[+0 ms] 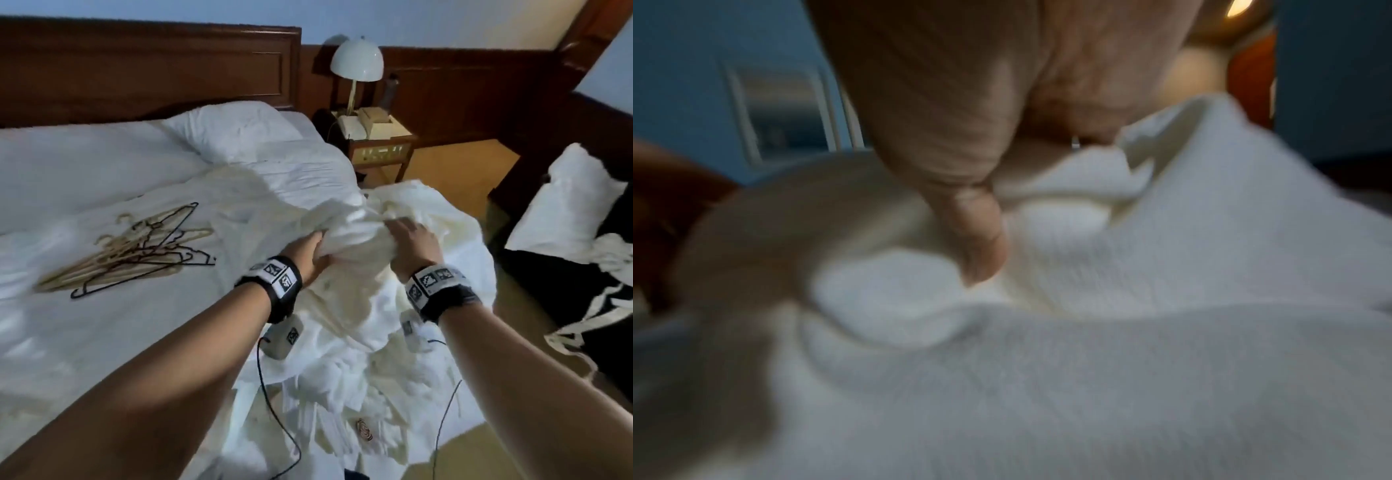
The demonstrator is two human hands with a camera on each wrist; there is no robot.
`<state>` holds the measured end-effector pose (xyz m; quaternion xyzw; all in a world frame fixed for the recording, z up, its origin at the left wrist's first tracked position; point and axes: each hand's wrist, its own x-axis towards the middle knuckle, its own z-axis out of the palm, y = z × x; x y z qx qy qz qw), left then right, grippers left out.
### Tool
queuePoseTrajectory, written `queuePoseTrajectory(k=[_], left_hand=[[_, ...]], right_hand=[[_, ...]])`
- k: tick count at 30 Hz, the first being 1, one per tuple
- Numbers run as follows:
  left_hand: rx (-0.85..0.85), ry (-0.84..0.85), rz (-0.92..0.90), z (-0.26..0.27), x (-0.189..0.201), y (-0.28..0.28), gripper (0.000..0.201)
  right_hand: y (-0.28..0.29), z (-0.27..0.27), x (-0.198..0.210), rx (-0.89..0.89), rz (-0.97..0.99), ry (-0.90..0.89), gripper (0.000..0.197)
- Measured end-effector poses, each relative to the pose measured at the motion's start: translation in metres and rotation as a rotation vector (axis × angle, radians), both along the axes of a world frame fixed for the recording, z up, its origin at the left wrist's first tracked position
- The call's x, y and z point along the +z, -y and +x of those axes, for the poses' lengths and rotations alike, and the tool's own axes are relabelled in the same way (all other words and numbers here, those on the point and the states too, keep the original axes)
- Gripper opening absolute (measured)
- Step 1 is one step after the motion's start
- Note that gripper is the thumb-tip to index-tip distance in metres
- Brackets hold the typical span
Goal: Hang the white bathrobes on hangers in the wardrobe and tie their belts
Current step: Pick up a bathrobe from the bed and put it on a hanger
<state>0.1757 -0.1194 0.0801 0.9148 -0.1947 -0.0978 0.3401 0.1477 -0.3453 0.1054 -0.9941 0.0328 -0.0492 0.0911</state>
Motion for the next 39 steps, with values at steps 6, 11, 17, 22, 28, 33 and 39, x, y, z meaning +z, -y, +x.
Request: queuePoseTrajectory(k=[6,11,17,22,28,33,39], left_hand=[[0.068,-0.379,0.355,-0.064,-0.129,-0.089,0.05],[0.282,-0.474,0.403,-0.096,-0.154,-0.18,0.052],[0.485,-0.469,0.334,-0.135,-0.166,-0.261,0.047],[0.583,-0.524,0.334,-0.168,-0.165,-0.353,0.052],[0.773,-0.577,0.307,-0.202,-0.168,-0.477,0.044],[0.852,-0.618,0.302,-0.188,-0.186,-0.562,0.042],[0.804,-0.616,0.299,-0.115,-0.222,-0.609,0.041]], right_hand=[[-0.004,-0.057,-0.152,-0.054,-0.045,-0.645,0.058],[-0.039,-0.004,-0.11,-0.03,-0.336,-0.452,0.046],[-0.169,0.031,-0.096,0.234,-0.178,-0.188,0.034],[-0.31,0.028,-0.13,0.524,-0.14,-0.387,0.032],[-0.454,0.024,-0.183,0.7,-0.148,-0.598,0.029],[-0.53,0.049,-0.223,0.706,-0.178,-0.721,0.035],[-0.57,0.104,-0.261,0.661,-0.204,-0.748,0.034]])
